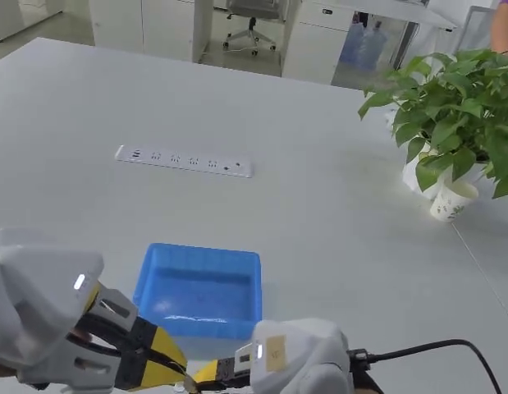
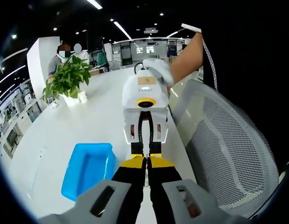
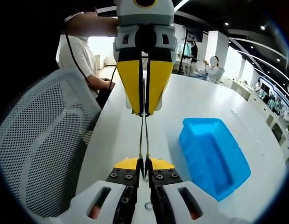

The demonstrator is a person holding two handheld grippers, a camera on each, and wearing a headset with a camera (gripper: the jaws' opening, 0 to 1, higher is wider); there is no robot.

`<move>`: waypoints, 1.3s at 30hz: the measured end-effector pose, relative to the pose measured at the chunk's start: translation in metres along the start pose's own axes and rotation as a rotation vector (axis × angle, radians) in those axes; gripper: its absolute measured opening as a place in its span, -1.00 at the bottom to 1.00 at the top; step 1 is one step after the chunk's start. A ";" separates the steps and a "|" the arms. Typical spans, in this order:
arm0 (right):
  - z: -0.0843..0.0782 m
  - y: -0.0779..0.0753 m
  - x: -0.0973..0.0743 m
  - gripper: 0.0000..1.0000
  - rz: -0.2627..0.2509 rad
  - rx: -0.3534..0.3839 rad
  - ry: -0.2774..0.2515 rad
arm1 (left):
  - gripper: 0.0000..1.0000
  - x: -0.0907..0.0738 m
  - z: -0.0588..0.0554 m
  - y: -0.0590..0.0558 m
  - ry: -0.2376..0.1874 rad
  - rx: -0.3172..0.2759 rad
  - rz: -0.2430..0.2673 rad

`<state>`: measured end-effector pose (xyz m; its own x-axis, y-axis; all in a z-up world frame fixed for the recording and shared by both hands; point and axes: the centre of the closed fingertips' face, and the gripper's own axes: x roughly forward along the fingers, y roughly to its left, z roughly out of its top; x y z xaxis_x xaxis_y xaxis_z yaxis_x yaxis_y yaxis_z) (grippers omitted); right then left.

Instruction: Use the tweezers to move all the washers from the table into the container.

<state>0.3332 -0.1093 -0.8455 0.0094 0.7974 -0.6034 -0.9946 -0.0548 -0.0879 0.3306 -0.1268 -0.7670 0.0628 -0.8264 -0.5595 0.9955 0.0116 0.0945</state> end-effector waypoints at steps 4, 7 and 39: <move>0.001 0.000 0.004 -0.80 0.003 -0.010 0.005 | -0.90 -0.001 -0.004 0.000 0.017 0.001 0.002; 0.001 0.001 0.007 -0.79 0.008 -0.014 0.004 | -0.90 -0.002 -0.007 0.000 0.026 0.000 0.001; -0.003 0.000 0.031 -0.76 0.030 -0.012 0.041 | -0.90 -0.003 -0.025 -0.001 0.119 -0.005 -0.005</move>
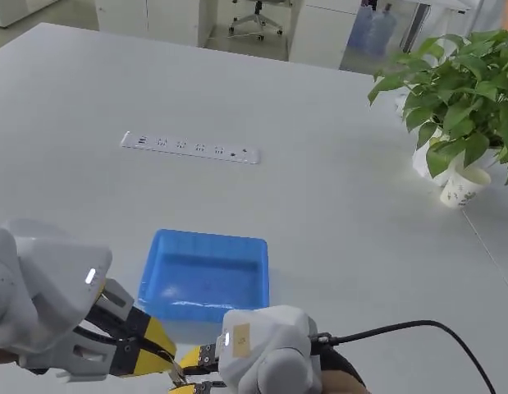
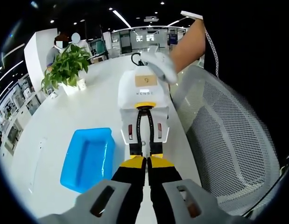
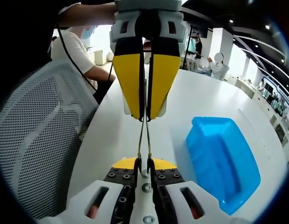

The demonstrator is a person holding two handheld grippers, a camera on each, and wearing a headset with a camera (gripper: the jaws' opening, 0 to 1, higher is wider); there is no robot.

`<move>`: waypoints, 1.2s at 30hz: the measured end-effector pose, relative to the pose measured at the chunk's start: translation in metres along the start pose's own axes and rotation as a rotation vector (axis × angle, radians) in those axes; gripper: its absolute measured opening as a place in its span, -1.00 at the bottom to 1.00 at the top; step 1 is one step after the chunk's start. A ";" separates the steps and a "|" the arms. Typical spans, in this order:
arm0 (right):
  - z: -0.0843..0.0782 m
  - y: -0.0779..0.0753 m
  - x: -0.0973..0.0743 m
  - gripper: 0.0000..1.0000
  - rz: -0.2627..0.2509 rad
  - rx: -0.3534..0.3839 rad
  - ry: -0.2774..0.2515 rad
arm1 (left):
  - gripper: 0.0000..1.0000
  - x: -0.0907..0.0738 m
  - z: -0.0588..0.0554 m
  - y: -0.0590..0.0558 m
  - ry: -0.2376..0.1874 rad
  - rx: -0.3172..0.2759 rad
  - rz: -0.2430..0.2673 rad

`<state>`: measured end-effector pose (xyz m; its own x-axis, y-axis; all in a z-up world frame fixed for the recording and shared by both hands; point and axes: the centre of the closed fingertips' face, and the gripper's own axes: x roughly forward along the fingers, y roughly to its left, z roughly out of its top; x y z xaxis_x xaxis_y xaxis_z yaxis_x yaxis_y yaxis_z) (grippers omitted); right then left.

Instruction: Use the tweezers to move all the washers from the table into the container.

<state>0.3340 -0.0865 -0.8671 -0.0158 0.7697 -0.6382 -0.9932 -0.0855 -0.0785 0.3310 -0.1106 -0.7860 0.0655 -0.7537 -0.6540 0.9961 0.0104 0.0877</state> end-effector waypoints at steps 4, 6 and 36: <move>-0.001 0.001 0.001 -0.76 0.003 0.001 0.001 | -0.90 0.002 -0.001 0.000 0.004 0.003 -0.005; -0.002 0.001 0.002 -0.76 0.004 0.003 0.003 | -0.90 0.003 -0.001 -0.001 0.006 0.005 -0.008; 0.005 -0.006 -0.002 -0.69 -0.022 0.039 -0.029 | -0.90 0.008 0.001 0.004 -0.021 -0.013 -0.023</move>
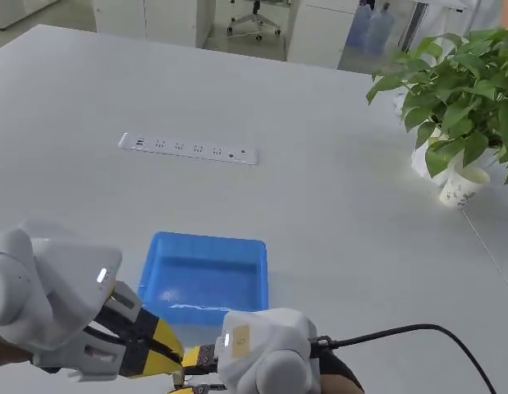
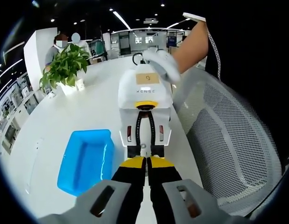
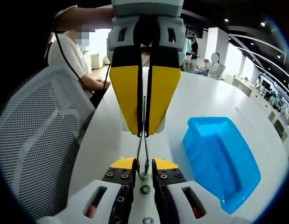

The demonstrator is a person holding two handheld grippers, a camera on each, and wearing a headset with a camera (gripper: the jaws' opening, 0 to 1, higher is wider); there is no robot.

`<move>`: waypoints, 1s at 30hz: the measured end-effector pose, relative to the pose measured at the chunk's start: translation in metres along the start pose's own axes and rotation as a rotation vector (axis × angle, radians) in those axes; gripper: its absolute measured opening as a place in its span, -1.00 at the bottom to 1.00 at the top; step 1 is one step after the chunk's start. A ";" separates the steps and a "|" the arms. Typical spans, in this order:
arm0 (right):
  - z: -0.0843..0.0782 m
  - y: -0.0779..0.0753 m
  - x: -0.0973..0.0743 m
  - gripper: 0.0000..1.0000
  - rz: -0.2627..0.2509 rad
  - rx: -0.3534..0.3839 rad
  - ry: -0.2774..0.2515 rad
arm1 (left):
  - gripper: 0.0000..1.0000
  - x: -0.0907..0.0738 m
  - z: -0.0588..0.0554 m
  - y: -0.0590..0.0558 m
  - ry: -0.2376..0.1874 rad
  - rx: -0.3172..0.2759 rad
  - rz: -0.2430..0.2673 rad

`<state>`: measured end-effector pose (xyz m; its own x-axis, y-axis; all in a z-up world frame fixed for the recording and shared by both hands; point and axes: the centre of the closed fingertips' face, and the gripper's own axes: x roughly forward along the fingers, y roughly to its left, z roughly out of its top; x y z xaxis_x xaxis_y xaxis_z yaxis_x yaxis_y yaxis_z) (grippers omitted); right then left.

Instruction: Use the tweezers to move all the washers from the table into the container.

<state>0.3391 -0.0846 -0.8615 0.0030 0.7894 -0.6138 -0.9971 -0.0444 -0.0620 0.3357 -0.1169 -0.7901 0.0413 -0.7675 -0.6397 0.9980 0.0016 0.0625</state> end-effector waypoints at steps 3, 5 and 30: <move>-0.001 0.002 0.001 -0.70 0.007 -0.004 0.005 | -0.90 0.000 -0.001 0.000 -0.003 -0.004 0.001; -0.002 0.002 0.002 -0.71 0.007 -0.004 0.007 | -0.90 0.000 -0.001 0.000 -0.002 -0.004 0.003; 0.001 0.004 0.001 -0.79 0.002 0.023 -0.003 | -0.91 0.003 0.001 0.001 -0.008 -0.019 -0.007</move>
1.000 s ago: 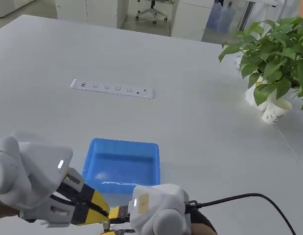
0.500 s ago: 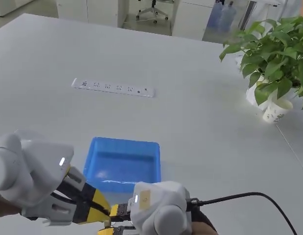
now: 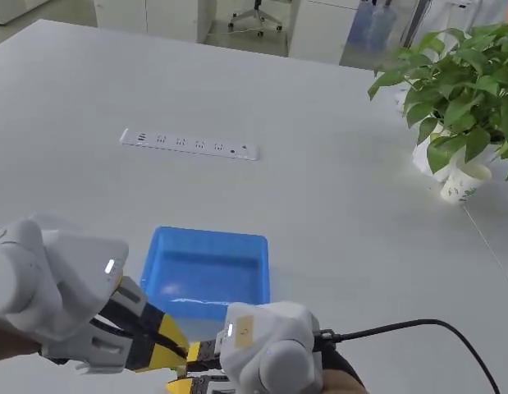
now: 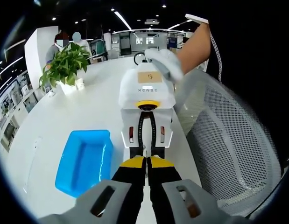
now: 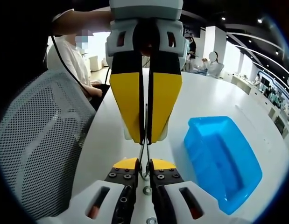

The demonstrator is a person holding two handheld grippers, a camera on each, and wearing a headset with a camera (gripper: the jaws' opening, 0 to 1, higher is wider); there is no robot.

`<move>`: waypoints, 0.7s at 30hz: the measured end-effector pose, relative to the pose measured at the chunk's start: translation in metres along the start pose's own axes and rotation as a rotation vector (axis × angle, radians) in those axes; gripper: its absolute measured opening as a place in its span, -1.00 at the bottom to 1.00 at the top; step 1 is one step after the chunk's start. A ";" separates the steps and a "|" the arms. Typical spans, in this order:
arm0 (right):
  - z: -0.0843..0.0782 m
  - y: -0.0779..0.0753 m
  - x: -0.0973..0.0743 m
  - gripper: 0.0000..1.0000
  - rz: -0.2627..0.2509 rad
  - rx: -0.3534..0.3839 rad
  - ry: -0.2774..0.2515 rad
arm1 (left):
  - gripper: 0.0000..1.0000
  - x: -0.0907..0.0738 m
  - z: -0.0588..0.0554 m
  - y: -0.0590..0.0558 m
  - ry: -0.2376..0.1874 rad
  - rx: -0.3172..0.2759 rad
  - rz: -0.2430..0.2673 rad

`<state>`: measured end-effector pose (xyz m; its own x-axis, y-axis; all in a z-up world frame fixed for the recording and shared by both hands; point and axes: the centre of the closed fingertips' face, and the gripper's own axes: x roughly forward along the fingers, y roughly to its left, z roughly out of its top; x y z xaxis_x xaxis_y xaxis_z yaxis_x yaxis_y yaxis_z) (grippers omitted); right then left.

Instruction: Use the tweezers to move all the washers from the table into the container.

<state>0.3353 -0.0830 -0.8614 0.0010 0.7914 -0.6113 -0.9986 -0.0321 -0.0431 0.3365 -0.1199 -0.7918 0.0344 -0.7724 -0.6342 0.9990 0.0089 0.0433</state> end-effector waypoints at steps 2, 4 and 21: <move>0.000 0.000 0.000 -0.79 0.001 0.010 0.002 | -0.91 0.000 0.000 0.000 0.002 0.000 -0.001; 0.000 0.000 0.001 -0.80 -0.001 0.016 0.001 | -0.91 -0.001 -0.001 0.000 0.005 0.000 0.000; 0.000 0.002 0.001 -0.81 0.003 0.016 0.012 | -0.91 -0.001 -0.001 -0.003 0.033 0.008 -0.009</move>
<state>0.3332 -0.0826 -0.8618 -0.0018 0.7836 -0.6213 -0.9993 -0.0247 -0.0282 0.3334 -0.1184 -0.7918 0.0267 -0.7512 -0.6595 0.9990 -0.0028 0.0437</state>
